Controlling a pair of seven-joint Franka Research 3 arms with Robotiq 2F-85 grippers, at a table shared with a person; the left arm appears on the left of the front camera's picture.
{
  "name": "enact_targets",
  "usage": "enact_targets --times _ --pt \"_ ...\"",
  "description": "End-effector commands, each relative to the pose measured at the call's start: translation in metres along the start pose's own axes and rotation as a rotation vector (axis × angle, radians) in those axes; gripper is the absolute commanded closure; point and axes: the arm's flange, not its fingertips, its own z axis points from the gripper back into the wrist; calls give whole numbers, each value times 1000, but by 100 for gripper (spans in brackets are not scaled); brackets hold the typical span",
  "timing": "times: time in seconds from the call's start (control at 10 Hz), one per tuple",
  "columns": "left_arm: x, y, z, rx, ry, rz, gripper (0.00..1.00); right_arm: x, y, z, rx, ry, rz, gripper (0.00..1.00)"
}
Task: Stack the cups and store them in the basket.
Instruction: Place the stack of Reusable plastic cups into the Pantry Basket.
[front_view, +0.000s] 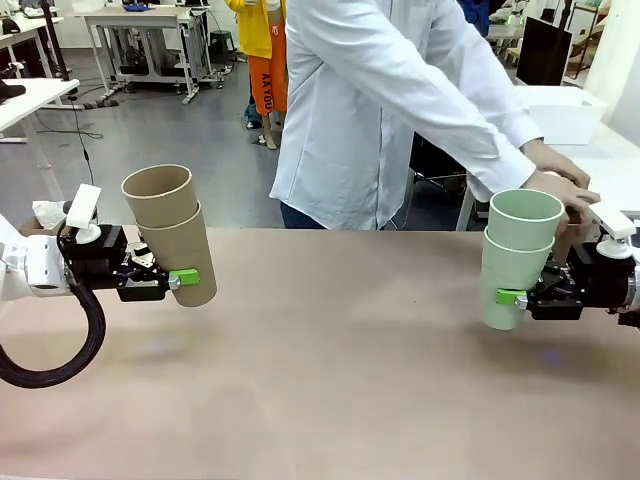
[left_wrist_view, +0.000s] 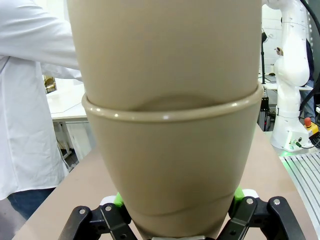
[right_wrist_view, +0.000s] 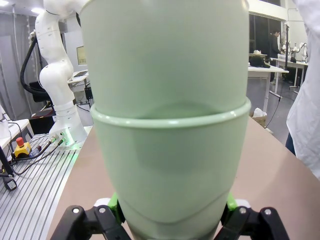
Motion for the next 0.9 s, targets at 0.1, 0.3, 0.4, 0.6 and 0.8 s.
enact_targets --times 0.1,0.3,0.4,0.6,0.8 --pt "2 0 1 -3 0 -11 17 3 0 0 -3 1 7 16" --pt "2 0 1 -3 0 -11 17 3 0 0 -3 1 7 16" --pt "2 0 1 -3 0 -11 17 3 0 0 -3 1 7 16" --pt "2 0 1 -3 0 -11 17 3 0 0 -3 1 7 16" --pt "2 0 1 -3 0 -11 17 3 0 0 -3 1 7 16"
